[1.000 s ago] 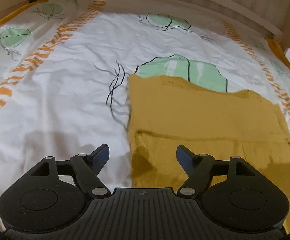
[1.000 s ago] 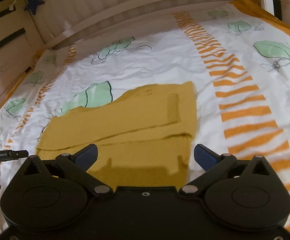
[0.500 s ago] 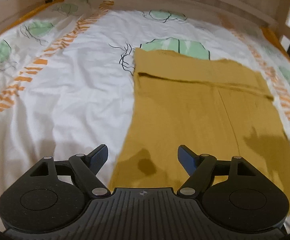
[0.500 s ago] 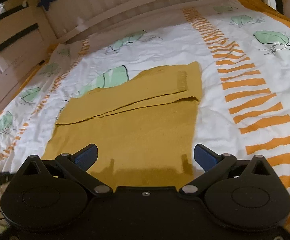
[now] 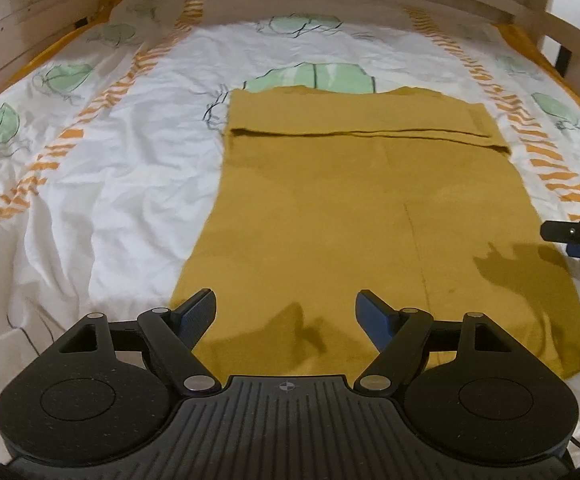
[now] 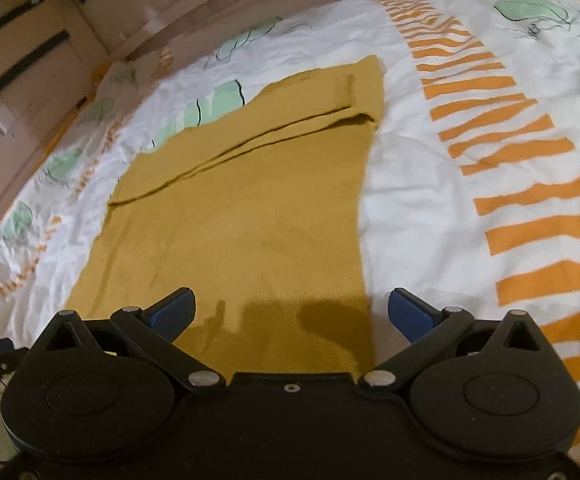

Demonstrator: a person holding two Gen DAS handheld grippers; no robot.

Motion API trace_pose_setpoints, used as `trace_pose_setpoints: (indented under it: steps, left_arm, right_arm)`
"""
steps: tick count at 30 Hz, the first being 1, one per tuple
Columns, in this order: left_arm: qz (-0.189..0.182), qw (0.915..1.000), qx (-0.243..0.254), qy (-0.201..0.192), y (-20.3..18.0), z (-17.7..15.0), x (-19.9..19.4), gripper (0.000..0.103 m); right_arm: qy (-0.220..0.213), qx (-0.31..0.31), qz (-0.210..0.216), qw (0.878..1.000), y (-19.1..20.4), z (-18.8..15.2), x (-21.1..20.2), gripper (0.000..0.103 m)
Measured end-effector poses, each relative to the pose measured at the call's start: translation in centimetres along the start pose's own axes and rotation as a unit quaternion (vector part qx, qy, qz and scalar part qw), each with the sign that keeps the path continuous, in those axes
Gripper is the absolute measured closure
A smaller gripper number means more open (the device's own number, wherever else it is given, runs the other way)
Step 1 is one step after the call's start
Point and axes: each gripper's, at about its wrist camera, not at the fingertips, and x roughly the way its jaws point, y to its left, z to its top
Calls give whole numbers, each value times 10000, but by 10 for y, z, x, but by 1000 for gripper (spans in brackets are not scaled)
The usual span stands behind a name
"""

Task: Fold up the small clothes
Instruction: 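Open the right gripper and withdraw it from the folded sweater, then move both grippers to the long side edge of the folded sweater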

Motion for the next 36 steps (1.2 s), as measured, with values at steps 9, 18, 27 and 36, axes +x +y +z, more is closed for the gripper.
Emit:
trace_pose_setpoints:
  steps: [9, 18, 27, 36]
  left_arm:
    - [-55, 9996, -265, -58, 8, -3, -4, 27]
    - [-93, 9991, -314, -251, 16, -5, -9, 20]
    - [-227, 9968, -430, -642, 34, -13, -21, 19]
    - [-537, 9941, -483, -808, 63, -25, -19, 12]
  right_arm:
    - [-50, 29, -76, 10000, -1, -1, -1, 0]
    - [-155, -17, -264, 9995, -5, -2, -3, 0]
    - [-858, -247, -293, 9956, -5, 4, -27, 0]
    - [-1757, 104, -231, 9841, 0, -12, -79, 0]
